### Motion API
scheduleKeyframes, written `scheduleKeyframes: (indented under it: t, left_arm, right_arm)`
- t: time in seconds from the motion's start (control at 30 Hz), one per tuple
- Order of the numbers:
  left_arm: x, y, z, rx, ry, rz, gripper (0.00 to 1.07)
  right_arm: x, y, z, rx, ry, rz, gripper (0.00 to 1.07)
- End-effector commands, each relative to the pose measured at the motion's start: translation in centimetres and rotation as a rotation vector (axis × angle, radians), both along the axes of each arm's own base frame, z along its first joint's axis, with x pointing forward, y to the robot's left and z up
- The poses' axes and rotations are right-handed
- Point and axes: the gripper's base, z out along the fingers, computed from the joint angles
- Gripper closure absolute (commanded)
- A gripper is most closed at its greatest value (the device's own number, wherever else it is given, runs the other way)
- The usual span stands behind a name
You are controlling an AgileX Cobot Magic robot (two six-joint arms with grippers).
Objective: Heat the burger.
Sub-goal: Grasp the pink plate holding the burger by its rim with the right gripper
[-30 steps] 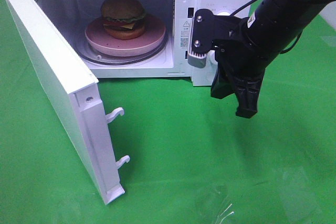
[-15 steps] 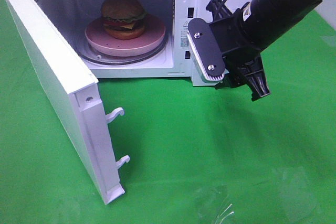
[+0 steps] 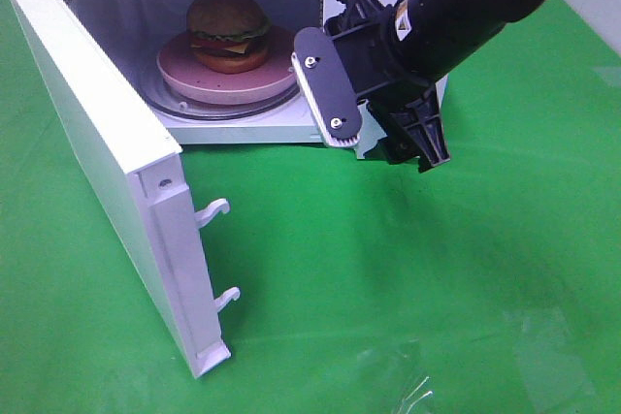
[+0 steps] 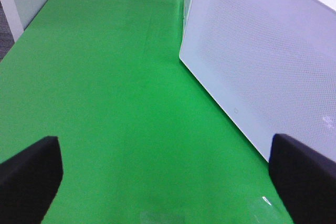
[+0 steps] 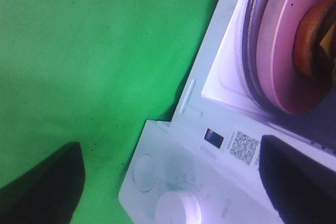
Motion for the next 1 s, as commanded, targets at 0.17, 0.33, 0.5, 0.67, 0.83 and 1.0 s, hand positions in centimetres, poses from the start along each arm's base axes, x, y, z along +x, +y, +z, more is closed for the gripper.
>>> scheduleKeyframes:
  t: [0.17, 0.33, 0.5, 0.67, 0.83, 1.0]
  left_arm:
    - [-0.2, 0.0, -0.1, -0.002, -0.019, 0.001, 0.05]
    - [-0.2, 0.0, -0.1, -0.002, -0.019, 0.001, 0.05]
    - [-0.2, 0.0, -0.1, -0.002, -0.019, 0.001, 0.05]
    - [-0.2, 0.0, -0.1, -0.002, -0.019, 0.001, 0.05]
    - [-0.2, 0.0, -0.1, -0.002, -0.019, 0.001, 0.05]
    - [-0.2, 0.0, -0.1, -0.002, -0.019, 0.001, 0.05]
  right_arm:
    - [2.3, 2.7, -0.5, 0.043, -0.031, 0.005, 0.22]
    - [3.9, 4.0, -1.6, 0.062, -0.037, 0.003, 0.22]
    - [5.5, 5.4, -3.3, 0.093, -0.021, -0.008, 0.22]
    - [6.4, 6.1, -4.1, 0.102, -0.019, -0.011, 0.23]
    - [7.8, 7.2, -5.6, 0.107, -0.02, -0.012, 0.23]
    - [9.3, 8.2, -6.6, 0.115, -0.026, -0.017, 0.24]
